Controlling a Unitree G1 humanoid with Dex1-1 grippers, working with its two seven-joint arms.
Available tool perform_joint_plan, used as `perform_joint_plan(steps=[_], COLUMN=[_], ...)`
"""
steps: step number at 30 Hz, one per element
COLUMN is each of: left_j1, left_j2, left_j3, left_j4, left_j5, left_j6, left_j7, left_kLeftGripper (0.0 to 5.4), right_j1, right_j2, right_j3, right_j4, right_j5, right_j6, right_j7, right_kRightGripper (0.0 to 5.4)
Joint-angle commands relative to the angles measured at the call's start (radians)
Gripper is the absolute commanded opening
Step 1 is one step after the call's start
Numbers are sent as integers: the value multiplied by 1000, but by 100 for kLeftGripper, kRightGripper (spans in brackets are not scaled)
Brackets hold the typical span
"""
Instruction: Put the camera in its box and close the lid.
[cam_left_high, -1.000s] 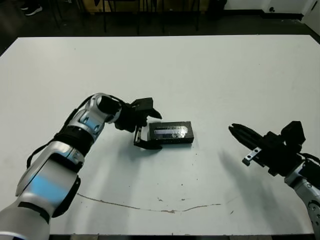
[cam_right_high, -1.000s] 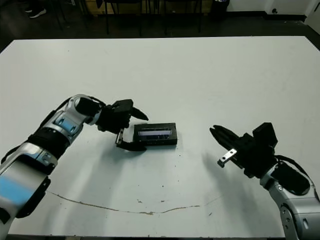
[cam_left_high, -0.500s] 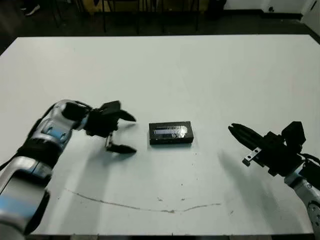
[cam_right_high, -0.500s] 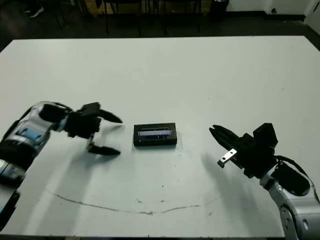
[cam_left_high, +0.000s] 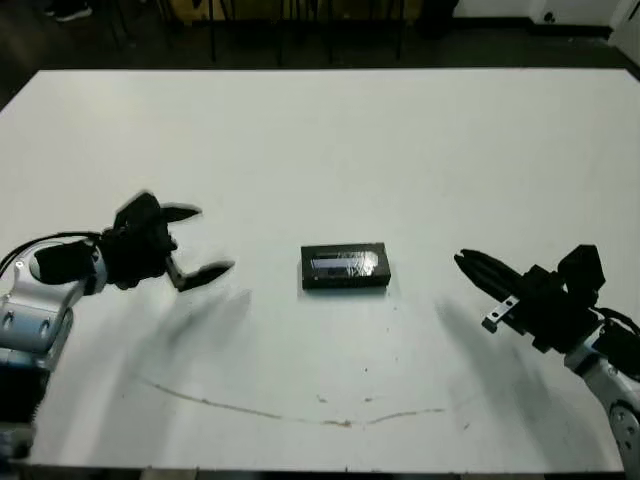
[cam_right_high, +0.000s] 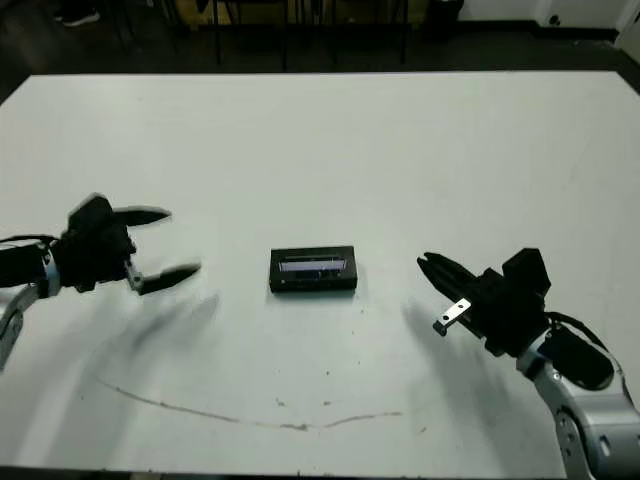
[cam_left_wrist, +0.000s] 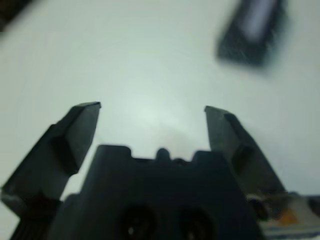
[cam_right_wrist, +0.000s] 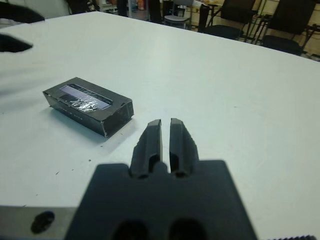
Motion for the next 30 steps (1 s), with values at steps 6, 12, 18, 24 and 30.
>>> perform_joint_plan(steps=[6, 12, 18, 24, 30], left_j1=[-39, -70, -86, -68, -22], left_j2=[-252, -408, -472, -500, -508], left_j3=[-69, -212, -338, -426, -464], left_j4=[-169, -149, -27, 78, 124], left_j5=[17, 39, 119, 200, 219], left_j6=[156, 199, 234, 234, 239], left_j7=[330, 426, 476, 513, 505], left_kLeftGripper=[287, 173, 57, 1, 1], right_j1=[-12, -12, -17, -11, 1], right_j2=[21, 26, 27, 34, 29], right_j3=[6, 9, 8, 12, 8], right_j4=[90, 90, 109, 98, 72], right_j5=[-12, -26, -21, -28, -22], right_j6=[-104, -121, -150, -145, -118], right_j7=[35, 19, 34, 25, 15], right_kRightGripper=[0, 0, 0, 0, 0])
